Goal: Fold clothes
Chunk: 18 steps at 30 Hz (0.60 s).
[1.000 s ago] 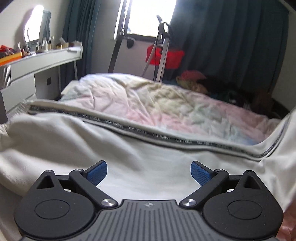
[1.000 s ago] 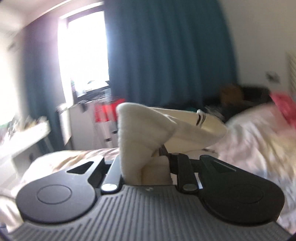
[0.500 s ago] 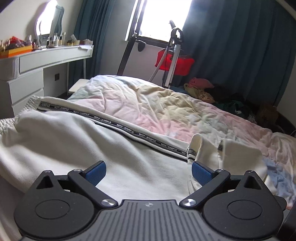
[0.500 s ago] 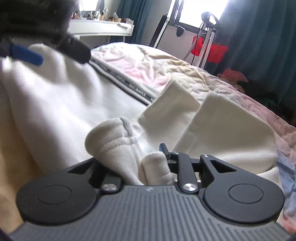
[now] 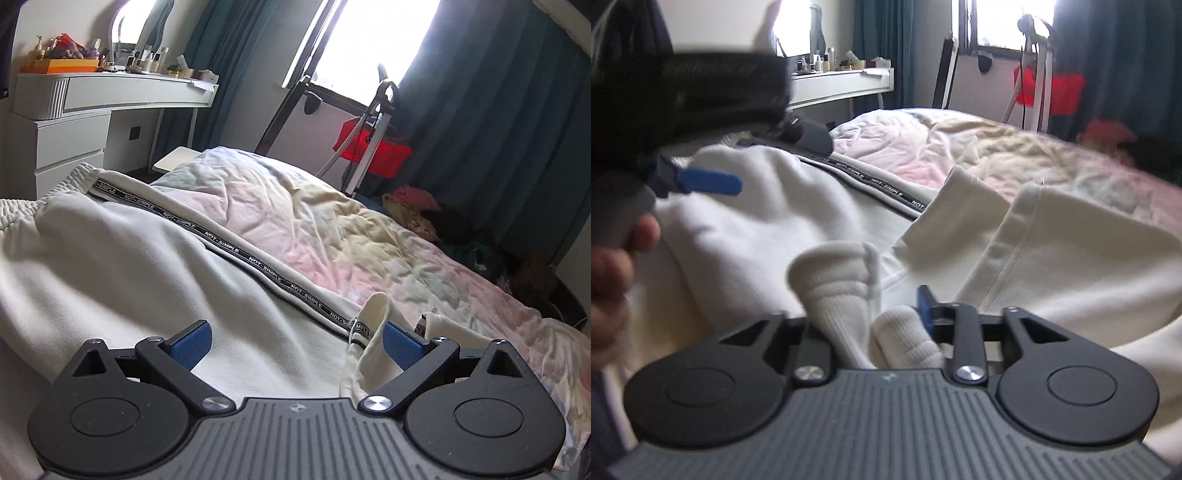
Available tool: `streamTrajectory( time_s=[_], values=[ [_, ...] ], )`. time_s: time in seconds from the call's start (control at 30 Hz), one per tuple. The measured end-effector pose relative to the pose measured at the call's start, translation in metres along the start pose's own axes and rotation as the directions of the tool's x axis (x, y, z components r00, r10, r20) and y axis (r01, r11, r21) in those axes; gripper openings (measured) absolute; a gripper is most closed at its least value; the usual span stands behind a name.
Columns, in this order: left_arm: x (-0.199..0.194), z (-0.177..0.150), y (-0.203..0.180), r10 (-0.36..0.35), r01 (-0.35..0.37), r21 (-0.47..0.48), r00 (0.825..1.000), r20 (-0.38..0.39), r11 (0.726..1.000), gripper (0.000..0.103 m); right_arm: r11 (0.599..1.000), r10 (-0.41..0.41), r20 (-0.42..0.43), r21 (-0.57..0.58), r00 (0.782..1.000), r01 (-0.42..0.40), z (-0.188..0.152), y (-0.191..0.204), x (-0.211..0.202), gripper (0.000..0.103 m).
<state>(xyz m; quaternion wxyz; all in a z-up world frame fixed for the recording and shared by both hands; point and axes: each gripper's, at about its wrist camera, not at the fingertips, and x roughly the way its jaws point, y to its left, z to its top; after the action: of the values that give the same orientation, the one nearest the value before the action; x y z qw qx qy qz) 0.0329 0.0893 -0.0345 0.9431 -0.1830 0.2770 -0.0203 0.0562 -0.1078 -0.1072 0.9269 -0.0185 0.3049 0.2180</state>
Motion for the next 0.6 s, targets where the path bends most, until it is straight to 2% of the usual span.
streamTrajectory(
  time_s=[0.03,0.07,0.13,0.2,0.3,0.4,0.5,0.6],
  values=[
    [-0.002,0.000,0.001,-0.009,0.009,-0.005,1.000,0.002,1.000,0.100,0.998,0.040,-0.009,0.045,0.999,-0.039,0.002,-0.003,-0.006,0.068],
    [-0.003,0.000,0.000,-0.015,0.015,-0.007,1.000,0.003,1.000,0.100,0.993,0.077,-0.007,0.086,0.997,-0.076,0.003,-0.006,-0.015,0.081],
    [-0.006,-0.002,-0.002,-0.021,0.021,-0.007,1.000,0.008,1.000,0.100,0.979,0.132,0.011,0.154,0.991,-0.132,0.006,-0.010,-0.034,0.082],
    [-0.008,-0.004,-0.005,-0.036,0.036,0.002,0.999,0.007,0.999,0.100,0.972,0.135,0.020,0.190,0.991,-0.136,0.010,-0.018,-0.051,0.082],
    [-0.011,-0.010,-0.012,-0.080,0.080,0.034,0.997,0.002,0.996,0.100,0.954,0.093,0.036,0.281,0.995,-0.100,0.013,-0.040,-0.073,0.082],
    [-0.014,-0.018,-0.026,-0.159,0.160,0.092,0.987,-0.017,0.983,0.100,0.910,0.018,0.061,0.412,0.998,-0.041,0.011,-0.073,-0.087,0.082],
    [-0.015,-0.028,-0.043,-0.275,0.280,0.128,0.960,-0.057,0.951,0.096,0.859,-0.063,0.038,0.511,0.997,0.034,0.010,-0.106,-0.086,0.082],
    [-0.009,-0.039,-0.055,-0.392,0.405,0.092,0.911,-0.128,0.910,0.089,0.817,-0.168,-0.020,0.556,0.986,0.151,0.000,-0.128,-0.082,0.082]
  ],
)
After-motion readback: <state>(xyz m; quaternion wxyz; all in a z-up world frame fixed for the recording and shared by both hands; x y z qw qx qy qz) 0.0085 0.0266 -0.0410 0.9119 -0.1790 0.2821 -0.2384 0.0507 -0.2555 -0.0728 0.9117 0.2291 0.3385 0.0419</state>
